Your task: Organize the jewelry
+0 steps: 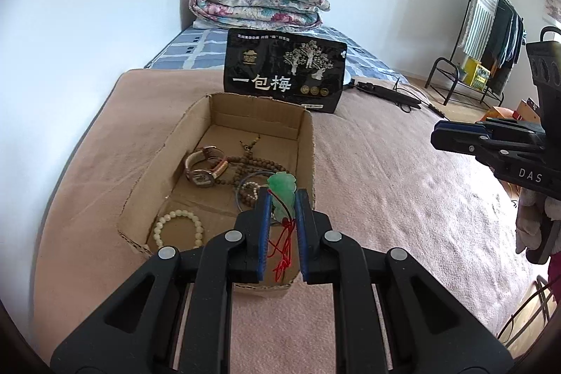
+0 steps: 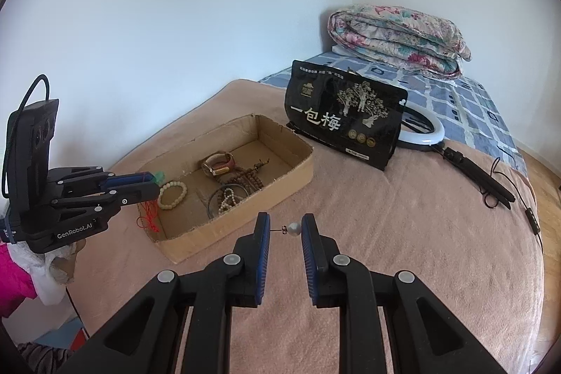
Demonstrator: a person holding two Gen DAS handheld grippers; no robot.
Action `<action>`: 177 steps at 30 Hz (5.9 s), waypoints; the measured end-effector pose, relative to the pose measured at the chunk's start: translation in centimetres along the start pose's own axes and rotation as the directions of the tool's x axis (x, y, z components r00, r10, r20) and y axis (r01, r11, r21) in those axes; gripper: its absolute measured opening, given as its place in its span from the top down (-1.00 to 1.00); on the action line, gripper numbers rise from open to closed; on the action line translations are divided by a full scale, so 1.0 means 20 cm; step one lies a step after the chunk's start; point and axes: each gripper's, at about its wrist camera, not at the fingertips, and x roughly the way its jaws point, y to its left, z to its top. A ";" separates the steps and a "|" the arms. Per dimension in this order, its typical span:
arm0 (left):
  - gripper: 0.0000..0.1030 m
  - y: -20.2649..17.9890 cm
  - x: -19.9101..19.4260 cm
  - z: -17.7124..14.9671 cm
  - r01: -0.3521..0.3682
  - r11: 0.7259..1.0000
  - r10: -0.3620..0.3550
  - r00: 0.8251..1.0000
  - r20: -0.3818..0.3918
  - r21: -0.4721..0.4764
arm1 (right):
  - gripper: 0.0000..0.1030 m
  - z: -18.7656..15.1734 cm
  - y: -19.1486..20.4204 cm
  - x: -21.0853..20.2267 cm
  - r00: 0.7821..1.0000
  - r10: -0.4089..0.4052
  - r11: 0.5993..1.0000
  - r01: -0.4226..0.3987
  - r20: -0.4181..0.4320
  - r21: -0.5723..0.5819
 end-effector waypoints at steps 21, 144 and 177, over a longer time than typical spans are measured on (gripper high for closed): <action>0.77 0.33 0.06 0.01 -0.085 0.995 0.084 0.996 -0.011 -0.057 | 0.67 0.19 0.26 0.33 0.993 0.117 0.993 -0.117 -0.016 -0.009; -0.99 -0.05 -0.60 0.06 -0.282 0.959 0.285 0.945 0.163 -0.040 | -0.99 -0.04 0.19 -0.29 0.974 -0.188 0.977 0.172 0.123 0.126; -0.99 -0.08 -0.61 0.06 -0.280 0.959 0.282 0.945 0.167 -0.035 | -0.99 -0.06 0.20 -0.30 0.972 -0.199 0.975 0.184 0.125 0.125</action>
